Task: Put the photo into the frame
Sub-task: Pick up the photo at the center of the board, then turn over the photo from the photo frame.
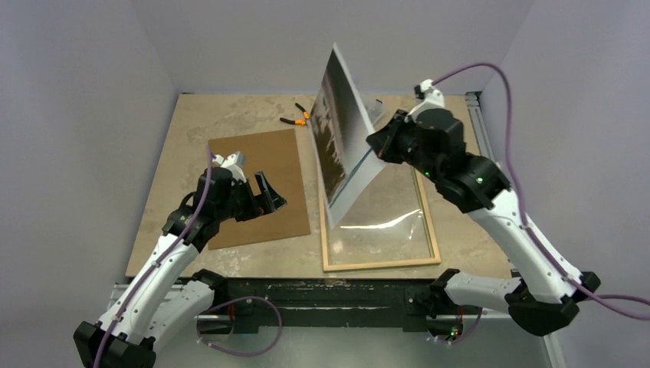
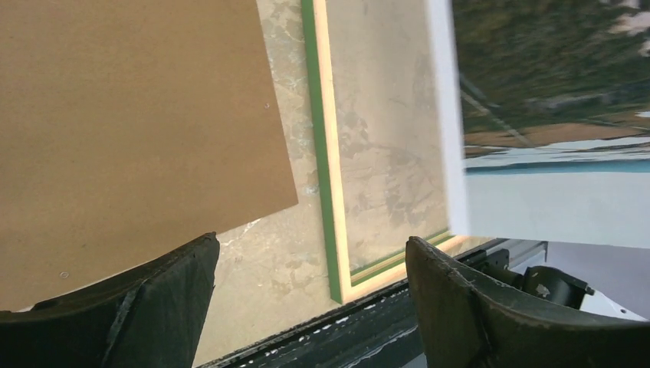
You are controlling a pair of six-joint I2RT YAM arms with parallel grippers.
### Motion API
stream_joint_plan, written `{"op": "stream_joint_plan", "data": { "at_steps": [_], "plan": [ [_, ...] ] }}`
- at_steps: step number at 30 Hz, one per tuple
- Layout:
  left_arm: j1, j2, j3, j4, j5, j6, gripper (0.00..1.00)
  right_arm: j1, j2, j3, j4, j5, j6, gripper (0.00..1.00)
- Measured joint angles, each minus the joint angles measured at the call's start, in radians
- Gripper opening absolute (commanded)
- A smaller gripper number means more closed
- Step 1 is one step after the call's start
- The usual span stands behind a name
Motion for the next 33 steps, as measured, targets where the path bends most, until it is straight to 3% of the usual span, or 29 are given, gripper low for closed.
{"op": "stream_joint_plan", "data": {
  "at_steps": [5,12,20,29,33],
  "plan": [
    [-0.008,0.023,0.001,0.018,0.028,-0.017,0.89,0.001,-0.030,0.154,-0.227,0.169,-0.106,0.00],
    [-0.020,0.055,0.001,0.031,0.048,-0.035,0.89,0.006,0.031,0.151,-0.370,0.223,-0.208,0.00],
    [-0.021,0.055,0.001,0.054,0.061,-0.069,0.89,0.236,0.227,0.043,-0.345,0.203,-0.219,0.00],
    [-0.021,0.028,-0.001,0.051,0.016,-0.150,0.91,0.430,0.353,-0.063,-0.163,0.106,-0.215,0.00],
    [-0.017,0.023,-0.024,0.051,-0.012,-0.190,0.91,0.473,0.406,-0.122,-0.063,0.047,-0.189,0.14]
  ]
}}
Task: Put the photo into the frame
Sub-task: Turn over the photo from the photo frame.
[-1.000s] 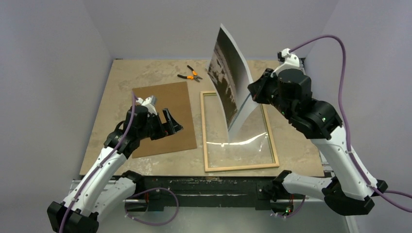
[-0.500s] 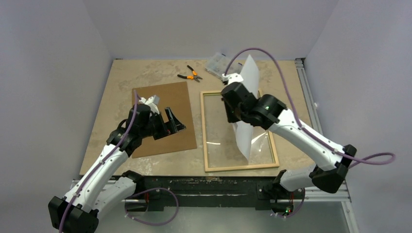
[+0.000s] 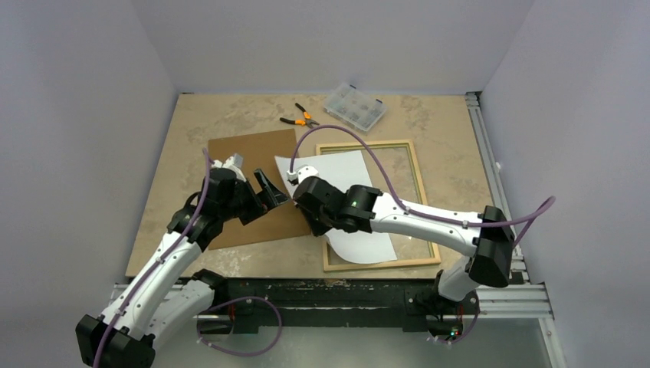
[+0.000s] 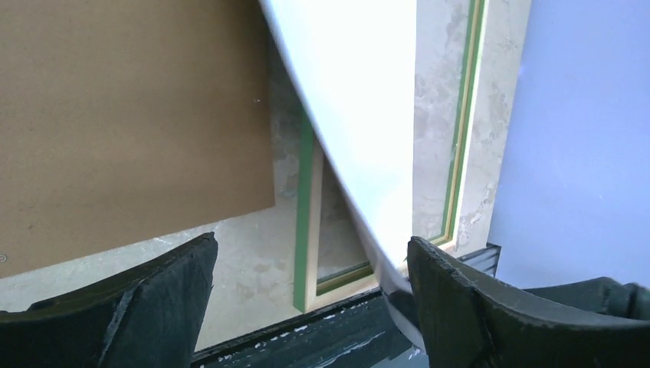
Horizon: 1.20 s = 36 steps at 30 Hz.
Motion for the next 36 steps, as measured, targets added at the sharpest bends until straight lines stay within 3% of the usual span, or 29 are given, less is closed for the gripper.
{"op": "stream_joint_plan", "data": {
  "at_steps": [6,9,15,26,36],
  "plan": [
    [0.037,0.003,-0.072,-0.001,-0.014,-0.026,0.91,0.007,0.032,-0.065,0.121,-0.080,0.055,0.72],
    [0.059,0.022,-0.092,0.009,-0.011,-0.021,0.88,0.006,0.013,-0.100,0.176,-0.117,0.085,0.87],
    [0.071,0.106,-0.142,0.077,0.037,0.002,0.83,-0.039,-0.081,-0.209,0.251,-0.193,0.137,0.88],
    [0.071,0.330,-0.261,0.335,0.163,0.014,0.74,-0.420,-0.335,-0.592,0.404,-0.396,0.249,0.88],
    [0.076,0.462,-0.311,0.652,0.285,-0.048,0.70,-0.454,-0.228,-0.803,0.637,-0.548,0.365,0.87]
  ]
}}
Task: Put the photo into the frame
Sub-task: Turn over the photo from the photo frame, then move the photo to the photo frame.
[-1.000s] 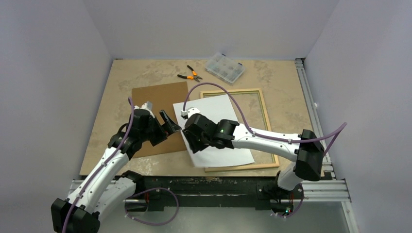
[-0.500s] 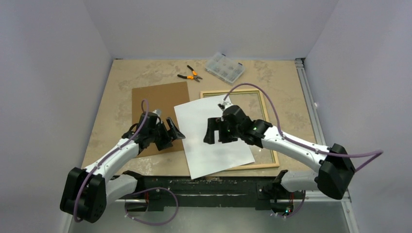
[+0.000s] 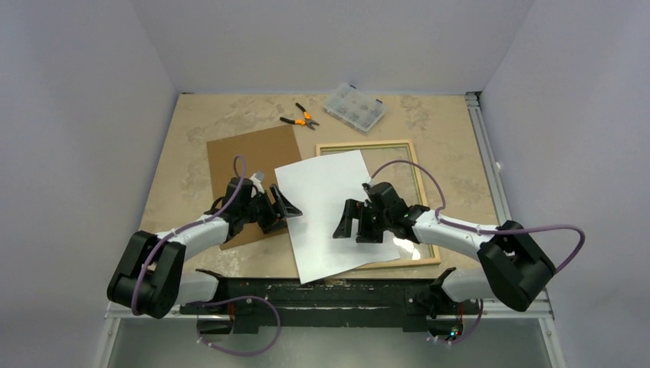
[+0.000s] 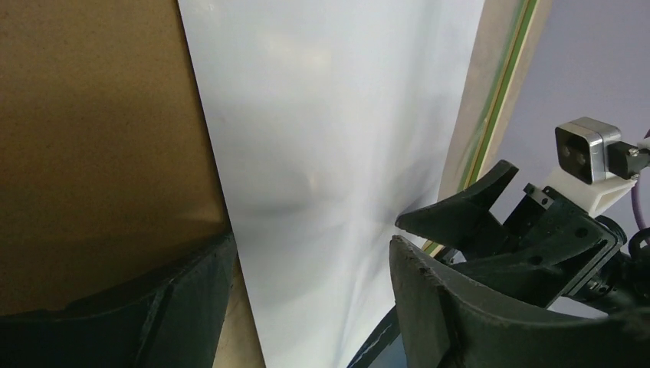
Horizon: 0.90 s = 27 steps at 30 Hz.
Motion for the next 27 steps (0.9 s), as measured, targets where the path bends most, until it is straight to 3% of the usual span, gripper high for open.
{"op": "stream_joint_plan", "data": {
  "at_steps": [7,18,27],
  "plan": [
    [0.001,0.005,-0.031,0.102,0.024,-0.016,0.69,-0.003,0.024,-0.003,0.082,-0.030,0.031,0.87],
    [0.001,-0.160,-0.038,0.137,0.053,-0.016,0.64,-0.004,0.045,-0.004,0.123,-0.048,0.043,0.86],
    [0.001,-0.111,-0.072,0.169,0.033,-0.016,0.58,-0.004,0.049,-0.010,0.146,-0.051,0.065,0.86]
  ]
}}
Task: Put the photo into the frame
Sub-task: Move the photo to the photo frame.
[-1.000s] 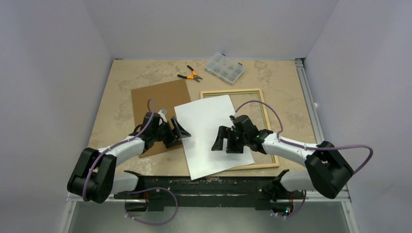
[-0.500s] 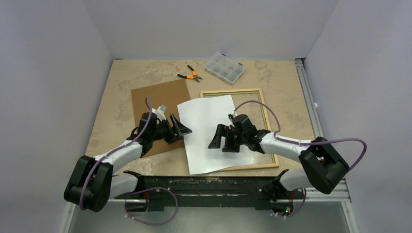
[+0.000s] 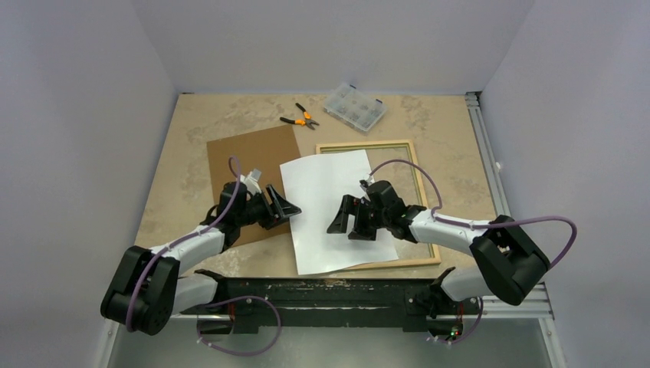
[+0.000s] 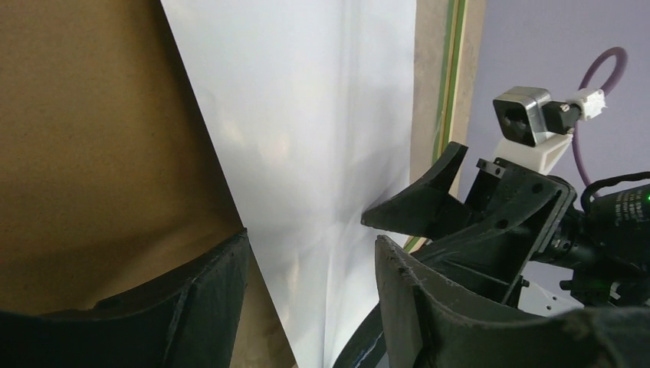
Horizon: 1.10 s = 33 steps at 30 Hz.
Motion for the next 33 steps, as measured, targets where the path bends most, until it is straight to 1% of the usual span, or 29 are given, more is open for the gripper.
{"op": "stream_joint_plan", "data": {
  "at_steps": [4,10,15,20,24,26,29,33],
  "plan": [
    [0.000,0.011,-0.045,0.046,-0.004,-0.011,0.58,0.000,0.000,-0.003,0.011,-0.003,0.011,0.86],
    [0.000,0.014,-0.072,0.150,-0.004,-0.055,0.53,0.000,0.000,-0.010,0.031,-0.016,0.022,0.86],
    [0.000,0.003,-0.110,0.235,-0.008,-0.090,0.54,0.000,-0.005,-0.014,0.042,-0.024,0.033,0.86],
    [-0.001,-0.105,-0.134,0.236,-0.011,-0.104,0.56,0.000,-0.021,-0.014,0.047,-0.028,0.040,0.86],
    [-0.001,-0.183,-0.122,0.208,-0.024,-0.089,0.55,0.000,-0.021,-0.015,0.057,-0.041,0.047,0.86],
    [-0.001,-0.175,-0.118,0.202,-0.030,-0.077,0.54,0.000,-0.021,-0.016,0.065,-0.050,0.051,0.86],
    [-0.001,-0.122,-0.118,0.203,-0.032,-0.069,0.53,0.000,-0.020,-0.016,0.084,-0.056,0.056,0.86],
    [-0.001,-0.043,-0.117,0.191,-0.034,-0.066,0.57,0.000,-0.020,-0.016,0.097,-0.060,0.063,0.86]
  ]
}}
